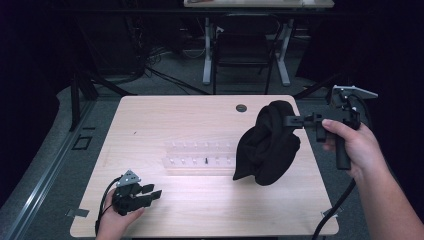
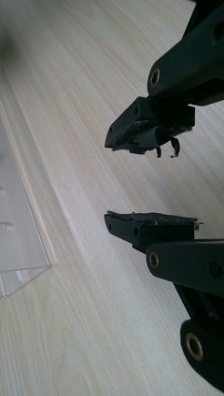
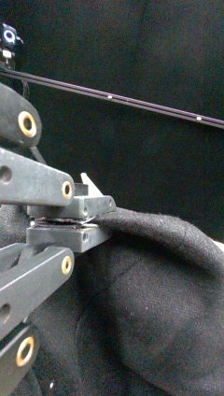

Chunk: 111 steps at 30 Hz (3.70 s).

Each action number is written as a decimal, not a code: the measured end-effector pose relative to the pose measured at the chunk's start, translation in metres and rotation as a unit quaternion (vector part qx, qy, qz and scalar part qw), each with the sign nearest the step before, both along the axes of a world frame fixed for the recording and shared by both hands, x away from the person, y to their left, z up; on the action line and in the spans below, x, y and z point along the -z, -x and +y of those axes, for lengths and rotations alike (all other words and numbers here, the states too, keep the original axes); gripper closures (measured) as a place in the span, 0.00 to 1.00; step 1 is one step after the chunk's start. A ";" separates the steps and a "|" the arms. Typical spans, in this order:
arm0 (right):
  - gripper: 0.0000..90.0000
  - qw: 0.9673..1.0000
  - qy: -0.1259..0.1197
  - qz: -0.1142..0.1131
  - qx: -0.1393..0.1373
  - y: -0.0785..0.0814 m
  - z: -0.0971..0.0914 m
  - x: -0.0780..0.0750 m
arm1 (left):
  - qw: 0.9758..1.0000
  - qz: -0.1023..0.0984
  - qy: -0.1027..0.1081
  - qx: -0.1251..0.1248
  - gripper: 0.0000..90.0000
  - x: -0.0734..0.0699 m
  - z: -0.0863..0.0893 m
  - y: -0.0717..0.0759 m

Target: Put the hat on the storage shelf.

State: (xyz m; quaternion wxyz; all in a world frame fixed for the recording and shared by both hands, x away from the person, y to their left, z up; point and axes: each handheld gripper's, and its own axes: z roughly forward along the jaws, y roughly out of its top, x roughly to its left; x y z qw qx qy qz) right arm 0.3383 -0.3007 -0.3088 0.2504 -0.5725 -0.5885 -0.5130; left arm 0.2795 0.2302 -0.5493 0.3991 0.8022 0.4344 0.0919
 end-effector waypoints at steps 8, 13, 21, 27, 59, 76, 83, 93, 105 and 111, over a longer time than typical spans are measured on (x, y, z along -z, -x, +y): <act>0.97 1.000 0.005 -0.006 0.004 -0.018 0.012 -0.009 | 1.000 0.001 -0.003 -0.002 0.59 0.001 0.000 -0.001; 0.97 1.000 0.008 -0.005 0.006 -0.027 0.021 -0.010 | 1.000 -0.003 -0.003 -0.011 0.55 0.003 0.002 -0.003; 0.97 1.000 0.005 -0.008 0.004 -0.044 0.035 -0.011 | 1.000 -0.004 -0.007 -0.018 0.53 0.005 0.004 -0.005; 0.97 1.000 0.008 -0.008 0.002 -0.055 0.046 -0.009 | 0.999 -0.015 -0.012 -0.032 0.53 0.007 0.003 -0.005; 0.97 0.999 0.021 0.002 -0.034 -0.096 0.088 0.014 | 0.999 -0.011 -0.010 -0.046 0.49 0.008 0.012 0.009; 0.96 0.999 0.007 0.002 -0.046 -0.100 0.110 0.019 | 0.999 -0.041 0.006 -0.034 0.50 -0.006 0.000 0.006; 0.96 0.998 -0.003 -0.001 -0.056 -0.101 0.127 0.019 | 0.998 -0.057 -0.002 -0.014 0.51 -0.016 -0.016 0.001; 0.96 0.998 -0.013 -0.001 -0.064 -0.103 0.143 0.020 | 0.997 -0.075 0.002 0.000 0.51 -0.037 -0.042 -0.013; 0.96 0.998 -0.011 -0.003 -0.059 -0.102 0.146 0.019 | 0.995 -0.101 -0.009 0.019 0.51 -0.061 -0.070 -0.023; 0.96 0.998 -0.008 -0.003 -0.061 -0.103 0.149 0.018 | 0.993 -0.113 -0.017 0.029 0.55 -0.068 -0.080 -0.024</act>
